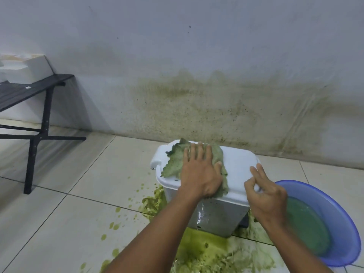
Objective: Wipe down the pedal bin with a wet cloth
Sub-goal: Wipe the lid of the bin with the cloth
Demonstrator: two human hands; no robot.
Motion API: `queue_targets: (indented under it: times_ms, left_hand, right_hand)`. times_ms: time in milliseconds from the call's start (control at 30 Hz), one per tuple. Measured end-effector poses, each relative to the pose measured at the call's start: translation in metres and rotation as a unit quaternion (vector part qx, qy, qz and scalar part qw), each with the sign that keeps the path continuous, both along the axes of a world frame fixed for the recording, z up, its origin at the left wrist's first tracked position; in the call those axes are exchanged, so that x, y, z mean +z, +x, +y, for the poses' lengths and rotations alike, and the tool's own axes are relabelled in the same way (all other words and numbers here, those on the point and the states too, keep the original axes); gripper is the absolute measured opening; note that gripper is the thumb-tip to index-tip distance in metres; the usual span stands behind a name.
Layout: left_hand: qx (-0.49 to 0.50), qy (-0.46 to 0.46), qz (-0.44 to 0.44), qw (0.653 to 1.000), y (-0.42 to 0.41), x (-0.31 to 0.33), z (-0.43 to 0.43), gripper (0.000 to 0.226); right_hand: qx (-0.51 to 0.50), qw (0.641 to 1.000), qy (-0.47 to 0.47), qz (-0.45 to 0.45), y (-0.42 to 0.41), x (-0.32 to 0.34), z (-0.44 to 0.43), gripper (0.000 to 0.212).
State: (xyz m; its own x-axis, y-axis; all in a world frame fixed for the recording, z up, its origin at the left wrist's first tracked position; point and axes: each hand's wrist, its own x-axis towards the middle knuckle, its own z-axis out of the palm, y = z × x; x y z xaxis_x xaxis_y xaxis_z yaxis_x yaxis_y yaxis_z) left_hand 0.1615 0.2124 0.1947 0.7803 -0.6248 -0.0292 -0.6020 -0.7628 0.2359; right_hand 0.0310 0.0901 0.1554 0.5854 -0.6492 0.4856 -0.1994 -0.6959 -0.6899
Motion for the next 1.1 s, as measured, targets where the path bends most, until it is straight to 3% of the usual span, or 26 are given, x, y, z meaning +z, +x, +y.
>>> queue_targets:
  times_ms: [167,400,633,767,900,1000,1100]
  left_hand:
    - [-0.104,0.005,-0.011,0.995,0.002,0.003,-0.008,0.065]
    - [0.062,0.001,-0.033,0.998,0.034,-0.004,0.040,0.067]
    - [0.006,-0.116,-0.082,0.990,-0.038,-0.021,0.028,0.065]
    - [0.084,-0.162,-0.098,0.978,-0.019,-0.027,0.048,0.066]
    - [0.086,-0.123,-0.079,0.986,0.016,-0.018,0.047,0.068]
    - [0.071,-0.094,-0.092,0.989,0.023,-0.017,0.048,0.066]
    - [0.100,-0.121,-0.104,0.982,0.000,-0.024,0.044,0.067]
  right_hand:
    - [0.013,1.000,-0.011,-0.017,-0.002,-0.001,-0.001,0.048]
    - [0.017,1.000,-0.001,-0.017,-0.002,-0.007,-0.005,0.043]
    - [0.000,1.000,-0.024,-0.016,-0.005,-0.002,0.001,0.049]
    - [-0.011,1.000,-0.011,0.000,-0.010,0.000,0.009,0.050]
    - [-0.068,0.992,-0.022,0.100,-0.018,0.014,0.034,0.040]
    - [-0.063,0.981,-0.124,0.139,-0.003,0.031,0.029,0.024]
    - [0.095,0.959,-0.130,0.235,0.036,0.041,0.001,0.056]
